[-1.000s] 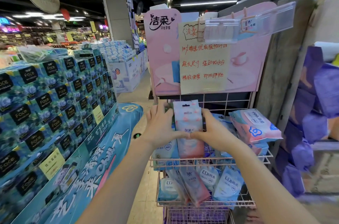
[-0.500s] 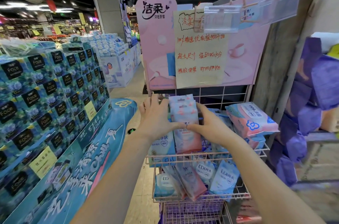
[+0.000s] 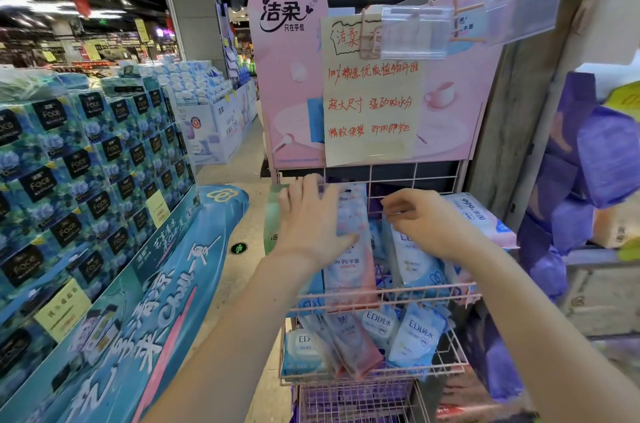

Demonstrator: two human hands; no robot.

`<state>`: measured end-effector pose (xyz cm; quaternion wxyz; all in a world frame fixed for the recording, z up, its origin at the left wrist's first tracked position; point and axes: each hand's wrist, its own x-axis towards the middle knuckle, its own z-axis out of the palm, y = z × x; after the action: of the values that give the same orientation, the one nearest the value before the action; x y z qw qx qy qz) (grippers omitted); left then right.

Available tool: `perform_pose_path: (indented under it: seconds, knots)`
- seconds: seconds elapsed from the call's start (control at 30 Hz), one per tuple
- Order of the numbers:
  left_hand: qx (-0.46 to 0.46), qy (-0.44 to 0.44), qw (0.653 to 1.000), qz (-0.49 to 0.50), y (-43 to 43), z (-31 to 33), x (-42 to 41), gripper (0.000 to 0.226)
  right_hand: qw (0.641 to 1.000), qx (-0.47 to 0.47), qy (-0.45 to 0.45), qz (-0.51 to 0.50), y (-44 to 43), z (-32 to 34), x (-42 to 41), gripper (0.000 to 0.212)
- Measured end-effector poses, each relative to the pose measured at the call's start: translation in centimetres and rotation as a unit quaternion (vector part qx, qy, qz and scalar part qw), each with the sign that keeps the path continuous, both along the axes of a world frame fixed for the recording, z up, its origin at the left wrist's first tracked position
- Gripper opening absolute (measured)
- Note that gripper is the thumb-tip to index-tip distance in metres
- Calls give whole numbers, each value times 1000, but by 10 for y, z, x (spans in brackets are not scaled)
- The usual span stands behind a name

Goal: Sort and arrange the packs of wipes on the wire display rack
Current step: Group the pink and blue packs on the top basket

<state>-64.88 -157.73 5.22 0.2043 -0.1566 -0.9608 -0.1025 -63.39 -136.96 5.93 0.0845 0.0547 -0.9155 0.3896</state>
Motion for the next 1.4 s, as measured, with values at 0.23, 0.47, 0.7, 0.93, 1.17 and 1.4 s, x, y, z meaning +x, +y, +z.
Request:
perform_pose_path:
  seconds: [0.23, 0.47, 0.7, 0.93, 1.17, 1.4]
  knots:
    - [172, -214, 961, -40, 60, 0, 21, 40, 990, 136, 14, 27, 27, 32, -7, 30]
    - [185, -292, 938, 22, 109, -17, 31, 59, 982, 174, -15, 73, 46, 40, -23, 30]
    - [271, -269, 921, 77, 133, -26, 37, 74, 988, 119, -1, 97, 58, 32, -30, 26]
    - [354, -281, 888, 85, 136, -32, 34, 67, 993, 15, 9, 118, 66, 23, -33, 26]
    - [402, -281, 870, 49, 134, -36, 35, 40, 986, -129, -4, 107, 73, 18, -38, 26]
    - [453, -149, 878, 44, 133, -40, 44, 38, 943, -318, -34, 94, 78, 21, -41, 22]
